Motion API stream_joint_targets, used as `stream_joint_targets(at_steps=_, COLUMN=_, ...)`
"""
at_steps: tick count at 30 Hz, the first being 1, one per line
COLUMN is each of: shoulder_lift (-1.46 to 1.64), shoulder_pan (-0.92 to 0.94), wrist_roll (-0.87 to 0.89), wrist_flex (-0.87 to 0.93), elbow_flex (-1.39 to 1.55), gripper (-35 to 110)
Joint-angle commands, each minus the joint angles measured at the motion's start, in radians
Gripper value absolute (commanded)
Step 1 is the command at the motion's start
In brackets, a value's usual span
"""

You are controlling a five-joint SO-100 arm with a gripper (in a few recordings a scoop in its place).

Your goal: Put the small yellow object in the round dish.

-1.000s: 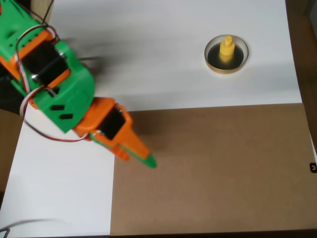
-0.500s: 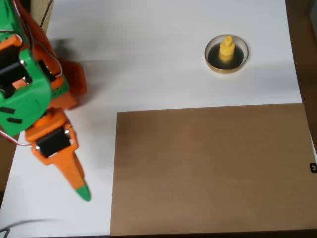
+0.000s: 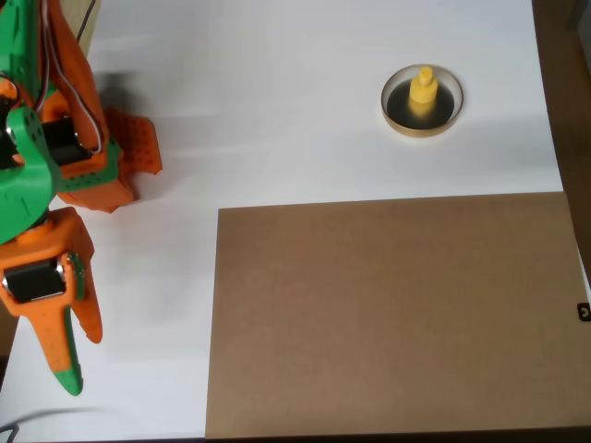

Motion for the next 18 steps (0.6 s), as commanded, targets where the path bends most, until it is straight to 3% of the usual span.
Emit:
stream_joint_targets(at_steps=1, shoulder_lift=0.060, shoulder_pan=0.038, wrist_roll=0.008, wrist_flex=0.006, elbow_flex=0.028, gripper=26)
stream_joint_targets(at_steps=18, shoulder_lift=0.445, shoulder_pan=0.038, wrist_roll=-0.017, wrist_flex=0.048, elbow_flex=0.242, gripper=26)
